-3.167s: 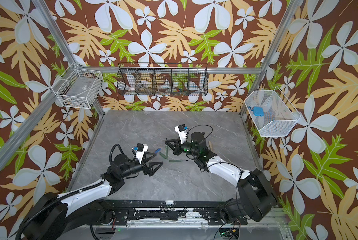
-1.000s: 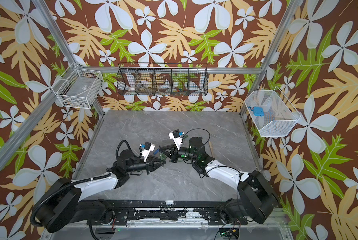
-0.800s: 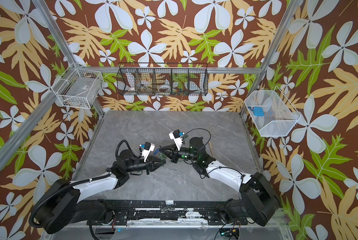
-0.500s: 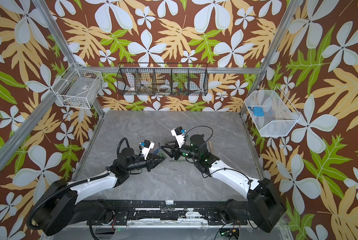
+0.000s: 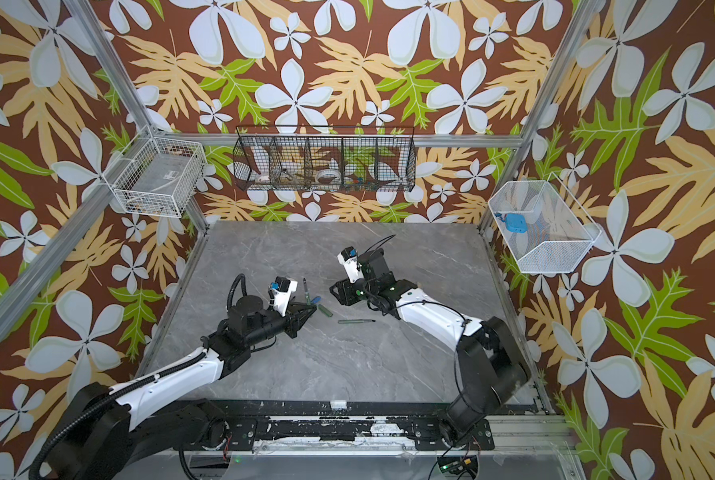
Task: Insert the pens into the pen caps
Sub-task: 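Open the right gripper and move it back over the green cap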
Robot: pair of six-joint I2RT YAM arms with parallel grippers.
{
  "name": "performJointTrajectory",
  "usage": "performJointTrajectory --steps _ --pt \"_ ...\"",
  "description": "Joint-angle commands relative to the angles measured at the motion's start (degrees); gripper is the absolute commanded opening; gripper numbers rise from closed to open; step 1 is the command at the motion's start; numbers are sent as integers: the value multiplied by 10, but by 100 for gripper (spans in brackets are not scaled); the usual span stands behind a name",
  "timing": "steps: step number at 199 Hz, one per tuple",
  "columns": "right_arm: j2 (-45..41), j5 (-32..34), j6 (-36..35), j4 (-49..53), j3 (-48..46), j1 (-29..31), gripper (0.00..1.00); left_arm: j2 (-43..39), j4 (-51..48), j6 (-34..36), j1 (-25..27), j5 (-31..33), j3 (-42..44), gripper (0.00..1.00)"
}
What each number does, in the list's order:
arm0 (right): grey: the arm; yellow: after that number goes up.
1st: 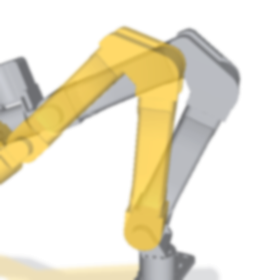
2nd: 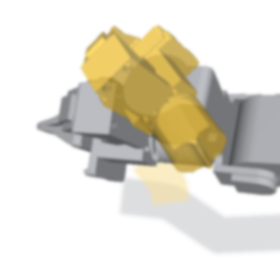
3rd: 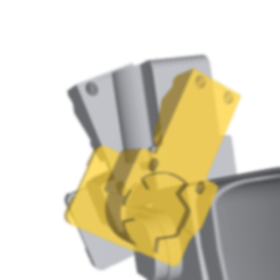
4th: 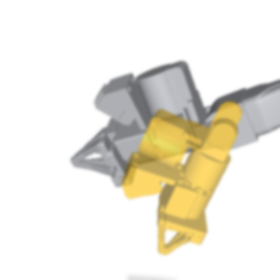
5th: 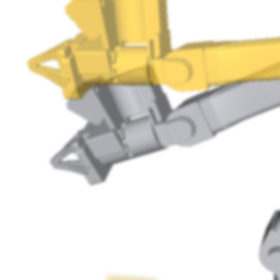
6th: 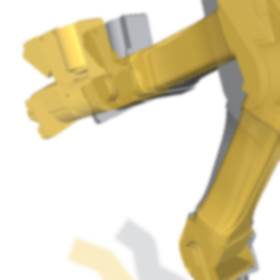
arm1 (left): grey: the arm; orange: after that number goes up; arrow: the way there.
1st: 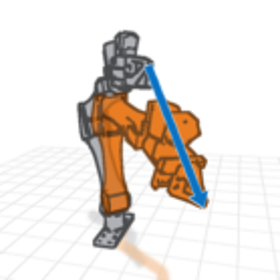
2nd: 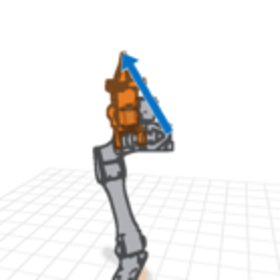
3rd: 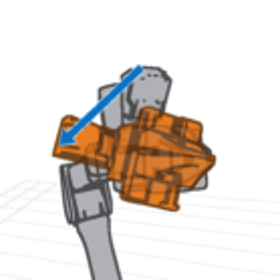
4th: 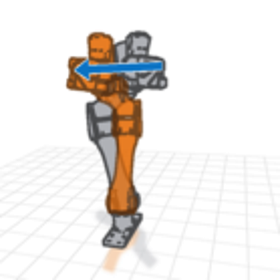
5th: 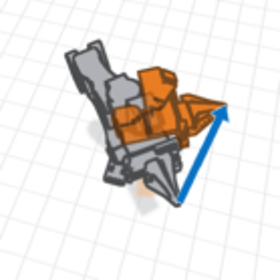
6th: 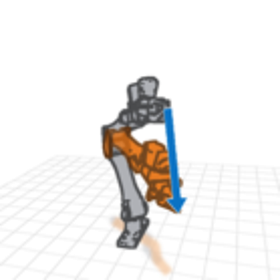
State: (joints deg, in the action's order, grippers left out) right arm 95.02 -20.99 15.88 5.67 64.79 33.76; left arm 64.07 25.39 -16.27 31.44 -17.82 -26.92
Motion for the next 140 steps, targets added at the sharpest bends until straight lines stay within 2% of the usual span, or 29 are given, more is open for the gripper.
performJointTrajectory --steps 1,22,52,140 --pt "53 -18 -35 48 35 6 54 -15 1 8 -1 29 7 0" --pt "110 -2 -72 102 84 18 54 -26 3 9 -1 35 11 0" --pt "169 73 -92 158 142 39 55 -29 8 8 -1 40 16 0" --pt "260 19 -98 178 218 50 56 -18 16 4 -1 37 16 0"
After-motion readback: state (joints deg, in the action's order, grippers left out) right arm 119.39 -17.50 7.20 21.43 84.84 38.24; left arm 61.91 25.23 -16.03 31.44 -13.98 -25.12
